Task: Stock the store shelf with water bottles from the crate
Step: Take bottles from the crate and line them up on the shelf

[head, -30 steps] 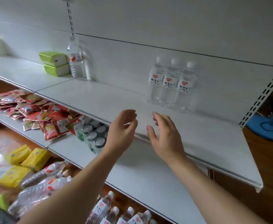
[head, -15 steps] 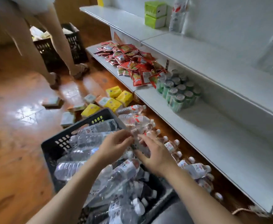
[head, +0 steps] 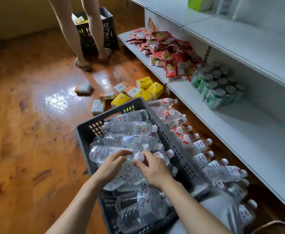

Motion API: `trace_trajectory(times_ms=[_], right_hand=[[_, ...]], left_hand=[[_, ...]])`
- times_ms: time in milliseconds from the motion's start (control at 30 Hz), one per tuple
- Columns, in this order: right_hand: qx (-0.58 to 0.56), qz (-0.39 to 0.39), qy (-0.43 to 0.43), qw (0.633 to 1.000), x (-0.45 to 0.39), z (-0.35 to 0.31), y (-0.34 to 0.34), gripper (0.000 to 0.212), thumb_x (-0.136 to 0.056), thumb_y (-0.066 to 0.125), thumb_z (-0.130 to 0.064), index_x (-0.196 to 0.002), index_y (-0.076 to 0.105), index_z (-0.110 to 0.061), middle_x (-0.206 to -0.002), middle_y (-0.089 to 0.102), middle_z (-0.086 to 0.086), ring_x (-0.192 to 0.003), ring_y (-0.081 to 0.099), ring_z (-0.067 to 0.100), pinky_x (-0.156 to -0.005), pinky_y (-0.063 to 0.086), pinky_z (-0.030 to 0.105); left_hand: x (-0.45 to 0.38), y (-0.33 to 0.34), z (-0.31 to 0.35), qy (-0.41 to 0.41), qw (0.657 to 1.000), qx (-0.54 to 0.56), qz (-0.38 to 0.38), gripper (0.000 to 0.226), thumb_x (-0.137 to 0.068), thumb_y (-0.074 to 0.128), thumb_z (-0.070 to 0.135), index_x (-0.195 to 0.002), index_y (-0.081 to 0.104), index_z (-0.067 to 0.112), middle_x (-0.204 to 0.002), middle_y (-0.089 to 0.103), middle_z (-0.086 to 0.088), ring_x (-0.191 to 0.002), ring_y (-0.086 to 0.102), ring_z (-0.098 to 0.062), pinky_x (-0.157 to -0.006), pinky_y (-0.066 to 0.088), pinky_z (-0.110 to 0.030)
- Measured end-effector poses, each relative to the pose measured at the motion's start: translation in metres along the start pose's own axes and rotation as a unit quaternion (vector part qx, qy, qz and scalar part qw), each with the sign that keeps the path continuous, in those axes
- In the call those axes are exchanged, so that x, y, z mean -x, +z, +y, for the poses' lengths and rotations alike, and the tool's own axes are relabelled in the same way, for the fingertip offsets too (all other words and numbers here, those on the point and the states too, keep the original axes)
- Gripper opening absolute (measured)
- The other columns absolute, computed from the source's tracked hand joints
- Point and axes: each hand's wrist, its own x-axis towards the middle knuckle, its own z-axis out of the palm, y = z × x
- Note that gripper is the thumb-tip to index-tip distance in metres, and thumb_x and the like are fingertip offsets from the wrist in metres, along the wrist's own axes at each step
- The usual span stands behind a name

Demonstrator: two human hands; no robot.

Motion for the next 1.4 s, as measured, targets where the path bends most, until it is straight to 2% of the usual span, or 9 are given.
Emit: trace_trajectory(times_ms=[233,367,467,567,633,800,967,1200,1400], right_hand=[[-0.018,0.081,-0.051,0.995,0.01,-0.018,-0.041,0.025,-0.098,0.05,-0.052,-0.093,0.055,-0.028,-0.073,0.059,-0.013,-0.067,0.055,-0.002,-0.057,0.038,0.018],[-0.037,0.155,-0.035,0.987,0.017,-0.022,-0.093,0.021,-0.097,0.052,-0.048,-0.099,0.058,-0.028,-0.079,0.062,-0.014,-0.075,0.059,-0.005,-0.06,0.041,0.013],[-0.031,0.196,-0.01,0.98,0.027,-0.017,-0.131,0.035,-0.095,0.052,-0.056,-0.106,0.061,-0.024,-0.087,0.067,-0.011,-0.081,0.062,0.001,-0.071,0.051,0.026],[-0.06,0.216,0.002,0.974,0.042,-0.005,-0.168,0.046,-0.091,0.047,-0.068,-0.113,0.06,-0.03,-0.099,0.07,-0.01,-0.092,0.065,0.006,-0.084,0.056,0.036],[-0.094,0.228,0.018,0.969,0.056,0.005,-0.189,0.05,-0.089,0.044,-0.07,-0.118,0.06,-0.032,-0.108,0.07,-0.013,-0.102,0.064,0.003,-0.094,0.053,0.039],[-0.173,0.269,0.04,0.947,0.095,0.026,-0.236,0.033,-0.101,0.045,-0.051,-0.13,0.056,-0.044,-0.13,0.062,-0.023,-0.124,0.054,-0.003,-0.112,0.041,0.037],[-0.203,0.328,0.016,0.923,0.137,0.035,-0.289,0.047,-0.1,0.059,-0.022,-0.136,0.043,-0.048,-0.125,0.06,-0.036,-0.12,0.055,-0.008,-0.111,0.044,0.036],[-0.103,0.42,0.036,0.901,0.185,0.059,-0.346,0.07,-0.081,0.072,-0.045,-0.141,0.037,-0.046,-0.125,0.065,-0.016,-0.115,0.064,0.007,-0.101,0.05,0.048],[-0.015,0.517,0.055,0.854,0.208,0.075,-0.396,0.062,-0.089,0.07,-0.04,-0.142,0.039,-0.041,-0.117,0.063,-0.032,-0.108,0.062,-0.004,-0.091,0.049,0.022]], left_hand=[[0.007,-0.008,0.025,-0.019,0.99,0.052,-0.127,0.072,-0.08,0.058,0.077,-0.141,0.052,0.038,-0.145,0.046,0.025,-0.133,0.046,0.001,-0.119,0.031,-0.04],[-0.002,0.019,0.068,0.03,0.975,0.083,-0.206,0.05,-0.086,0.07,0.056,-0.13,0.056,0.038,-0.13,0.065,0.016,-0.122,0.06,-0.005,-0.104,0.048,-0.035],[-0.012,0.049,0.109,0.097,0.975,0.073,-0.185,0.033,-0.09,0.071,0.033,-0.11,0.048,0.042,-0.102,0.066,0.031,-0.096,0.06,0.02,-0.083,0.05,-0.01],[-0.027,0.074,0.143,0.156,0.968,0.064,-0.187,0.054,-0.081,0.077,0.05,-0.123,0.053,0.029,-0.115,0.068,0.013,-0.106,0.066,-0.003,-0.092,0.056,-0.03],[-0.037,0.089,0.165,0.18,0.964,0.058,-0.186,0.069,-0.073,0.08,0.059,-0.126,0.052,0.027,-0.122,0.066,0.012,-0.111,0.064,-0.005,-0.097,0.052,-0.027],[-0.046,0.135,0.23,0.245,0.948,0.063,-0.191,0.049,-0.082,0.073,0.052,-0.121,0.064,0.023,-0.112,0.073,0.008,-0.102,0.069,-0.006,-0.089,0.056,-0.026],[-0.051,0.183,0.295,0.29,0.922,0.11,-0.232,0.05,-0.086,0.074,0.041,-0.13,0.059,0.023,-0.12,0.071,0.006,-0.108,0.069,-0.01,-0.092,0.057,-0.033],[-0.046,0.243,0.393,0.344,0.88,0.14,-0.297,0.045,-0.09,0.072,0.022,-0.132,0.059,0.015,-0.119,0.072,-0.003,-0.11,0.069,-0.019,-0.095,0.055,-0.032],[-0.043,0.292,0.463,0.411,0.838,0.127,-0.336,0.053,-0.094,0.068,0.03,-0.141,0.05,0.012,-0.129,0.067,-0.003,-0.122,0.062,-0.018,-0.107,0.048,-0.041]])
